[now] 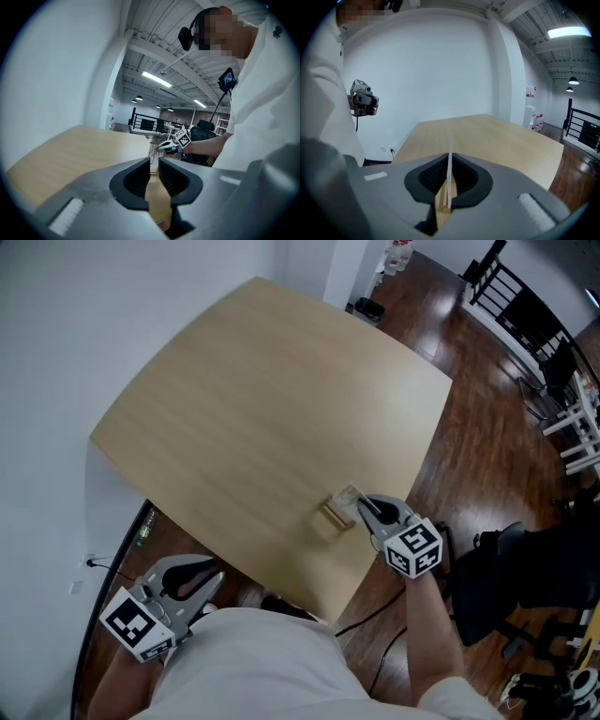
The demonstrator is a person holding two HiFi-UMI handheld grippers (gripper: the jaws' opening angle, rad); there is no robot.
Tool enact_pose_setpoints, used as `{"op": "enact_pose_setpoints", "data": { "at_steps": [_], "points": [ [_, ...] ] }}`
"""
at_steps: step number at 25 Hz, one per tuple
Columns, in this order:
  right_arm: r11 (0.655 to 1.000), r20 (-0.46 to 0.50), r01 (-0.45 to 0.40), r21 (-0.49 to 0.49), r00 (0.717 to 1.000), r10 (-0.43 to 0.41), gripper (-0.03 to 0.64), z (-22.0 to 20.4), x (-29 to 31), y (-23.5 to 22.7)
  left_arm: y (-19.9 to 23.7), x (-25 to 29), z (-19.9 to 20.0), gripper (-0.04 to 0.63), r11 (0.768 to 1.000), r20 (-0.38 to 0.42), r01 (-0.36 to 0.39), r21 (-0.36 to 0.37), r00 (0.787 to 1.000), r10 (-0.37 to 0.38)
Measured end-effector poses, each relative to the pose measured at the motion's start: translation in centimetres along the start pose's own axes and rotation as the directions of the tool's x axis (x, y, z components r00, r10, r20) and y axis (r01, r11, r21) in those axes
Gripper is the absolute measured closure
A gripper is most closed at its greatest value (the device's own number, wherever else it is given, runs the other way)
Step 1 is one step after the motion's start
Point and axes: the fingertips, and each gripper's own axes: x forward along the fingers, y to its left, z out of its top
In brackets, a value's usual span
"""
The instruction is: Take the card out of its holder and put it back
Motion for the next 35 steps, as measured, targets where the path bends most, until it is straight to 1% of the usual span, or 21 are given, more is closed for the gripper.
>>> {"op": "enact_pose_setpoints", "data": {
  "at_steps": [8,14,25,29,33,35],
  "points": [
    [0.999,-0.021,-0.018,-0.031,1.000,0.018,0.595,0.3,0.9,-0.1,-0.2,0.1,0.1,0.532,1.000,-0.003,-0.002,-0.002,1.000,0.002],
    [1.000,-0.022,-0.024,-0.012,0.999,0.024,0.595,-1.3,1.1,0.1,0.0,-0.3,0.0,0.532,1.000,0.000,-0.016,-0.005,1.000,0.016],
    [0.998,-0.029,-0.050,0.040,0.998,0.051,0.595,-4.5,2.9,-0.3,-0.1,-0.4,-0.1,0.532,1.000,-0.021,-0.020,-0.007,1.000,0.020],
    [0.998,-0.015,-0.037,0.060,0.999,0.038,0.595,-4.9,2.9,-0.6,0.1,-0.9,-0.5,0.532,1.000,-0.027,-0.025,-0.009,0.999,0.024],
    [0.998,-0.028,0.002,0.062,1.000,-0.001,0.592,-5.0,3.0,-0.7,-0.1,-1.6,-0.6,0.532,1.000,-0.033,-0.016,-0.007,0.999,0.016],
    [0.998,-0.035,0.028,0.057,0.999,-0.026,0.558,-5.0,2.9,-0.8,-0.2,-1.9,-0.6,0.532,1.000,-0.034,-0.007,-0.004,0.999,0.007]
  ]
}}
